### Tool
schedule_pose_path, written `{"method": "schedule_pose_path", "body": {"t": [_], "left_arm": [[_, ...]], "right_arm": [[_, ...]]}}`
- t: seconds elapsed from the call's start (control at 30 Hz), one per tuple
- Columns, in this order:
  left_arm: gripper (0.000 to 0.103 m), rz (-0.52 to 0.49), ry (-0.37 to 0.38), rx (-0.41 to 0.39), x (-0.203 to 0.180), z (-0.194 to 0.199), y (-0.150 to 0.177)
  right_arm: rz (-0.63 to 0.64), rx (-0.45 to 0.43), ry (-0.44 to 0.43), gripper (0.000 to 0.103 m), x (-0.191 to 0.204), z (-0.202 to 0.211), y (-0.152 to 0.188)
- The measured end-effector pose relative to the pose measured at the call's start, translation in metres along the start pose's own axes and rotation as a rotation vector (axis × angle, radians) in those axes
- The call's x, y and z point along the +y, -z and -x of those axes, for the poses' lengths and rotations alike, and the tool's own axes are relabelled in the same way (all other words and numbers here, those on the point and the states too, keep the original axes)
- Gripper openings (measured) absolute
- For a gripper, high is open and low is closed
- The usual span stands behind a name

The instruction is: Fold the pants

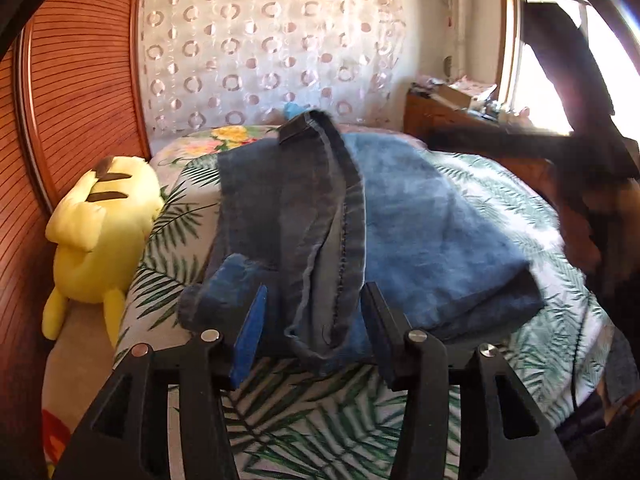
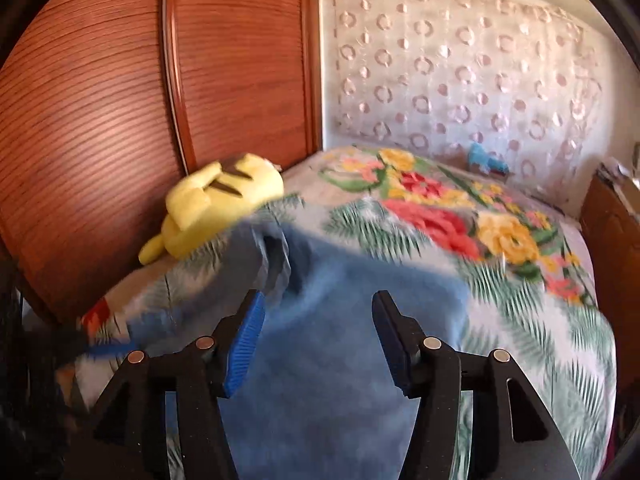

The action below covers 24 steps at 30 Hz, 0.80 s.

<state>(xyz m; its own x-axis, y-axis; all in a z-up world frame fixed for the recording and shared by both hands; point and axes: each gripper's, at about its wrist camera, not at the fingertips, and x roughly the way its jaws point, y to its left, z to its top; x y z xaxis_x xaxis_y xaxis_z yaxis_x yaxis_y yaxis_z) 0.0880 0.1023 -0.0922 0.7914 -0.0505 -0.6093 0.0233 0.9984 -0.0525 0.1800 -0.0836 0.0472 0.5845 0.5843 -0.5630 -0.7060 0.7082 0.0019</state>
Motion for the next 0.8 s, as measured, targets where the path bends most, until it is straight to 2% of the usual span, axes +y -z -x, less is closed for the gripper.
{"method": "schedule_pose_path", "body": {"t": [0.07, 0.2, 0.4, 0.57, 0.8], "left_arm": [[0.05, 0.009, -0.01, 0.014, 0.005, -0.005, 0.001], [0.05, 0.032, -0.085, 0.03, 0.018, -0.01, 0.005], [0.05, 0.08, -0.118, 0.037, 0.036, -0.006, 0.01], [0.05, 0.112, -0.097, 0.007, 0.039, 0.005, 0.003], [0.054, 0.058, -0.056, -0.035, 0.023, 0.006, -0.02]], "right_arm": [[-0.014, 0.026, 0.022, 0.058, -0.005, 0.005, 0.023], [-0.05, 0.084, 0.068, 0.058, -0.015, 0.008, 0.057], [-0.113, 0.105, 0.066, 0.058, -0.017, 0.027, 0.08], [-0.128, 0.117, 0.05, 0.058, -0.015, 0.042, 0.089], [-0.137, 0.142, 0.062, 0.058, -0.024, 0.02, 0.103]]}}
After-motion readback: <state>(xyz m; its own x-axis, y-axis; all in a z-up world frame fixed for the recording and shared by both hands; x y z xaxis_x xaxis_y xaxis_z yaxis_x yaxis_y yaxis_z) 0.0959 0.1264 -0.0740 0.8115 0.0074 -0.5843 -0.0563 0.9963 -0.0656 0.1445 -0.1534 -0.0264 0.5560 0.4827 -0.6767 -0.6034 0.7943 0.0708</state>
